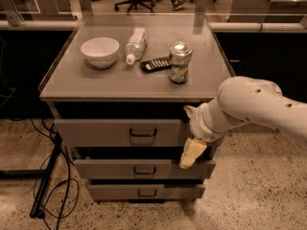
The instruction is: Open top drawer
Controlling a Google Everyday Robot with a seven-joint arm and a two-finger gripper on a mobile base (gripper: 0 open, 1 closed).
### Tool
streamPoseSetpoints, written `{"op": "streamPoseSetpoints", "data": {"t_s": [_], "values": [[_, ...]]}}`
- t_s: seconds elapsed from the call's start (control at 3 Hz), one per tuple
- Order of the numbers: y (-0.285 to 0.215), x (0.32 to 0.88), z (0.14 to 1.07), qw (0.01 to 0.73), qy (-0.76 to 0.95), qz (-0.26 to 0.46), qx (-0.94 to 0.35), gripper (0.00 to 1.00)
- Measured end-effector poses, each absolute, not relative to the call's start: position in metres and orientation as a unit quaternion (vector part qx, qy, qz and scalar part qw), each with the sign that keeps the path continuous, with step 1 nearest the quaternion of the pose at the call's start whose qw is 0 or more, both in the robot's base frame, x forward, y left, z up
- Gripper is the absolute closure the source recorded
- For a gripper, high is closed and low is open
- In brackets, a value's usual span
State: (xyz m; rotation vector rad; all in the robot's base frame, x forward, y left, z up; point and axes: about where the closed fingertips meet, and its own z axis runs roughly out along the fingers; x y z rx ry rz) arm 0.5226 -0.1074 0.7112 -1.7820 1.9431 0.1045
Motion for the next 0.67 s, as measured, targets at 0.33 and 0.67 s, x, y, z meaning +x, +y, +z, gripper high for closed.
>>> {"op": "streamPoseSetpoints", "data": {"t_s": [0.33,0.67], "values": [[-0.101,0.539,0.689,0.246,0.719,0.037,-0.650,0.00],[-0.101,0.549,0.675,0.246,0.722,0.035,-0.646,0.00]]}}
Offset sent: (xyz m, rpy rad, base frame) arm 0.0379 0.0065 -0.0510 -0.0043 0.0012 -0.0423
